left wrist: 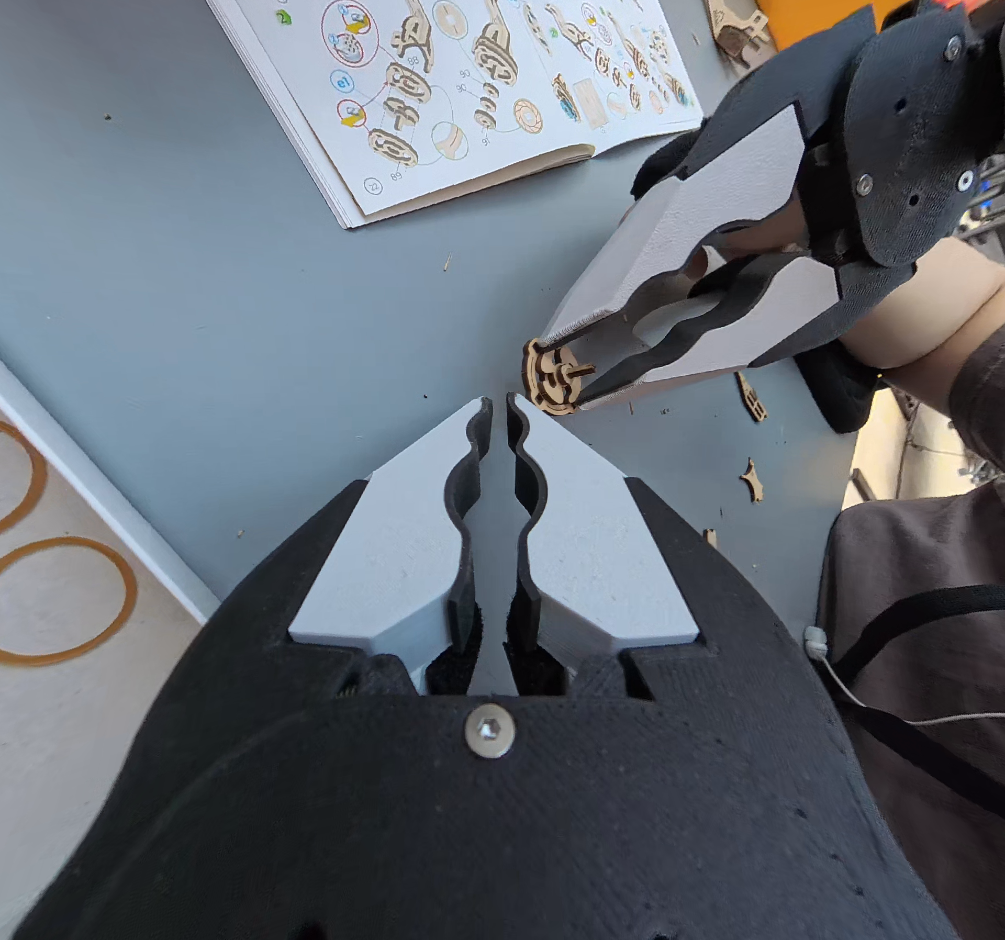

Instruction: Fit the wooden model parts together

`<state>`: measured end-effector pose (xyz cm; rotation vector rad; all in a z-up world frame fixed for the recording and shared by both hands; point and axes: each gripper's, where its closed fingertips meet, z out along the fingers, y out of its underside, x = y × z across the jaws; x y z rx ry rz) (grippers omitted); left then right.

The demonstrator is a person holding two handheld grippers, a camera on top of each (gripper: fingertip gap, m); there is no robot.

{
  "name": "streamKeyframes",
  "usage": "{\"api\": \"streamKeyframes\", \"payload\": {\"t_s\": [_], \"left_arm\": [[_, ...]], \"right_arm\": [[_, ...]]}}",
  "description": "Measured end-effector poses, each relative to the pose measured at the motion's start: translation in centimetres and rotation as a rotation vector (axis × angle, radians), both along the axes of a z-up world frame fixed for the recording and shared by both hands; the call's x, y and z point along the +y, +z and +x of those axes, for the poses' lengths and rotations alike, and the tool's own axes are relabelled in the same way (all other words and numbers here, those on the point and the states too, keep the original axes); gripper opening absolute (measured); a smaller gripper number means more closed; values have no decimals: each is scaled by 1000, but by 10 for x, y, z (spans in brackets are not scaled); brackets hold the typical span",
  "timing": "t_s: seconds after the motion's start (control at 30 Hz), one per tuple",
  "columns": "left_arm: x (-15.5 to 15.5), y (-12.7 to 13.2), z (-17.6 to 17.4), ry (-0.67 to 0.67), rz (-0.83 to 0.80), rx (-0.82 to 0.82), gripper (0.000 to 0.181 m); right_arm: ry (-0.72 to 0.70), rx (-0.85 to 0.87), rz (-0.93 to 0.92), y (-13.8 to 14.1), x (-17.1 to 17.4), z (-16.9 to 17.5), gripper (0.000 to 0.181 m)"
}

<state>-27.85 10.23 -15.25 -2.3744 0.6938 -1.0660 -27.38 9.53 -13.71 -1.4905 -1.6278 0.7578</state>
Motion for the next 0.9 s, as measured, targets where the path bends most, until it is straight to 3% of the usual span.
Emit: {"api": "streamKeyframes", "payload": {"t_s": [0.13,0.4,0.5,0.67,0.9], "left_arm": [[4,15,-2,47,-33,-111,10],[-10,54,19,-41,-173,-488,12],[-11,67,21,-67,-150,-561,15],[-3,47,12,-22,-79,-379,15],[4,28,-1,4,28,-148,13]], "right_arm": [[0,32,82,10,-2,5,20],[-21,155,180,41,-2,14,20],[-16,183,185,47,-4,16,20],[-50,129,182,38,5,19,20],[-72,-74,46,-7,17,34,20]]}}
